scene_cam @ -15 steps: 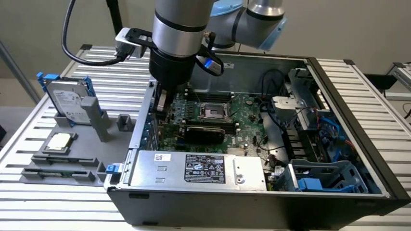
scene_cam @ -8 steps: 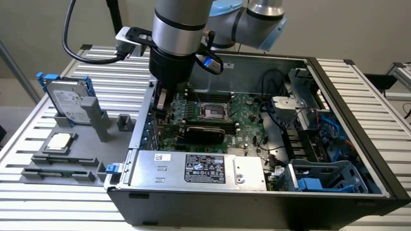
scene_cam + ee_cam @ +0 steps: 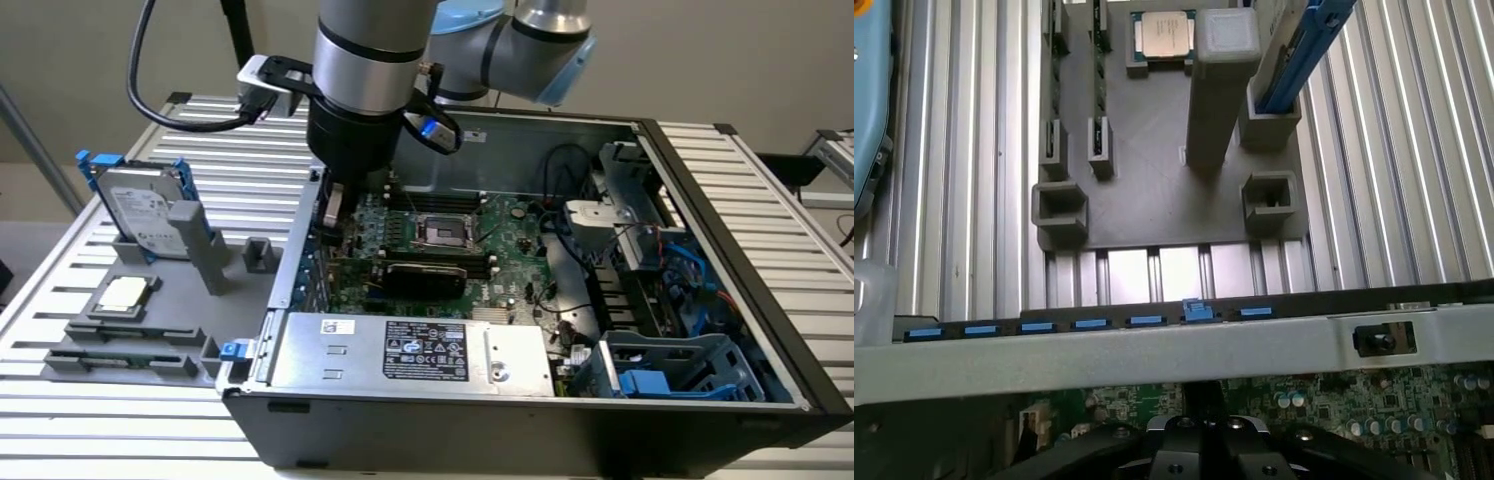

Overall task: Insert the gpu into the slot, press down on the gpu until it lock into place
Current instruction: 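Press down on the gpu until it lock into place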

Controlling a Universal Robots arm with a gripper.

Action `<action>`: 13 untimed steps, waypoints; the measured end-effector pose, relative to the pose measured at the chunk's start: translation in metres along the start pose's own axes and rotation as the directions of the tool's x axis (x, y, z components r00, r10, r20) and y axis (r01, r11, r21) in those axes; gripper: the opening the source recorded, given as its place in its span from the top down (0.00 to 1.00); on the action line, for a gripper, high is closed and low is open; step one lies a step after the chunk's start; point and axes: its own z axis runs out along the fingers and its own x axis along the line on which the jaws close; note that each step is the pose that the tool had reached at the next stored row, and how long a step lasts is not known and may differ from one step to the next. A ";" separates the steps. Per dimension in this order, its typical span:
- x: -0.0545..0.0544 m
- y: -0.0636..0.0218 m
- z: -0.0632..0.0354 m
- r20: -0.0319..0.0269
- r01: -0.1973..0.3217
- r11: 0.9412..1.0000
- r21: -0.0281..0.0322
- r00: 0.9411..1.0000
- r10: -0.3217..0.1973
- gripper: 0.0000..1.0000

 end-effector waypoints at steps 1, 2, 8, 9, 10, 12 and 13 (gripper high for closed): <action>0.000 0.0003 0.0000 0.000 0.000 1.000 0.000 1.000 0.000 0.89; 0.000 0.0006 0.0001 0.000 0.000 1.000 0.000 1.000 0.000 0.89; 0.000 0.0029 0.0019 -0.002 -0.001 1.000 0.001 1.000 0.001 0.89; -0.001 0.0030 0.0024 -0.002 -0.001 1.000 0.001 1.000 0.001 0.89; -0.001 0.0030 0.0027 -0.002 -0.001 1.000 0.001 1.000 0.001 0.89; -0.001 0.0031 0.0035 -0.002 -0.001 1.000 0.002 1.000 0.001 0.89; -0.001 0.0030 0.0038 -0.002 -0.001 1.000 0.003 1.000 0.001 0.89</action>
